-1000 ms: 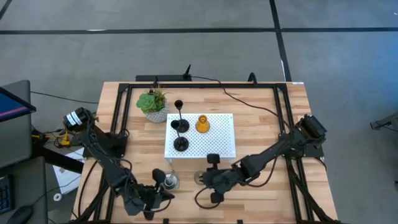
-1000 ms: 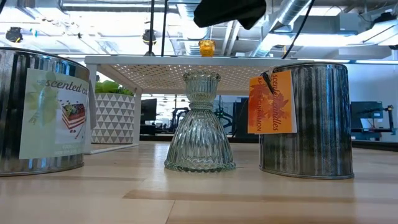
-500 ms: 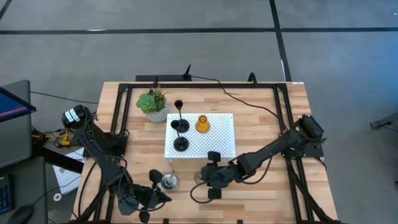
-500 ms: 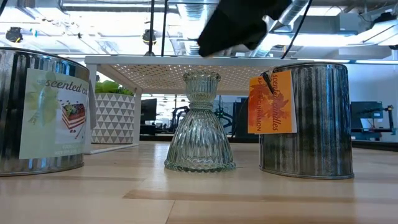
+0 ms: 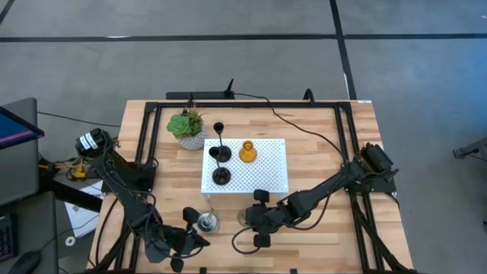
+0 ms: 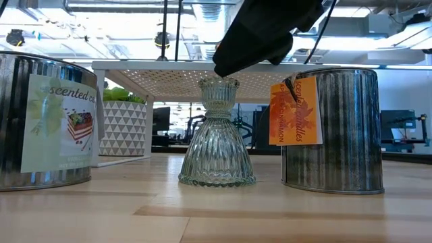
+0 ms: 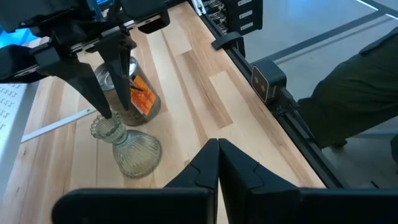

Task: Pick & Place candle stick holders
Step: Align the transparent glass candle holder with the yellow glass candle holder on the shelf

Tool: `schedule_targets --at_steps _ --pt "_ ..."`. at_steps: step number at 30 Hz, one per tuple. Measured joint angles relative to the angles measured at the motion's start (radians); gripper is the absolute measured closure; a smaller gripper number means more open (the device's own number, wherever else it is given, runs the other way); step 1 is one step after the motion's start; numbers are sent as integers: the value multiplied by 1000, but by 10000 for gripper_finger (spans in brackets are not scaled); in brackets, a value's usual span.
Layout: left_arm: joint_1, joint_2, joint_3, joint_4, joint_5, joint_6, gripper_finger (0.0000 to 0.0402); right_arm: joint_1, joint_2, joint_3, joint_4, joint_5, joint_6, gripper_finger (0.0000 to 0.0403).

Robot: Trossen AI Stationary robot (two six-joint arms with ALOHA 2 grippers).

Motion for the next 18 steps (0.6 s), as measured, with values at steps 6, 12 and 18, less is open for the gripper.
schedule_targets --at_steps 6,12,18 --pt "0 0 0 0 0 0 394 -9 6 -3 -11 -37 42 304" --pt "0 0 0 0 0 0 394 -34 6 -4 -23 -50 79 304" --pt "0 0 0 0 0 0 394 -42 6 -4 -21 -83 78 304"
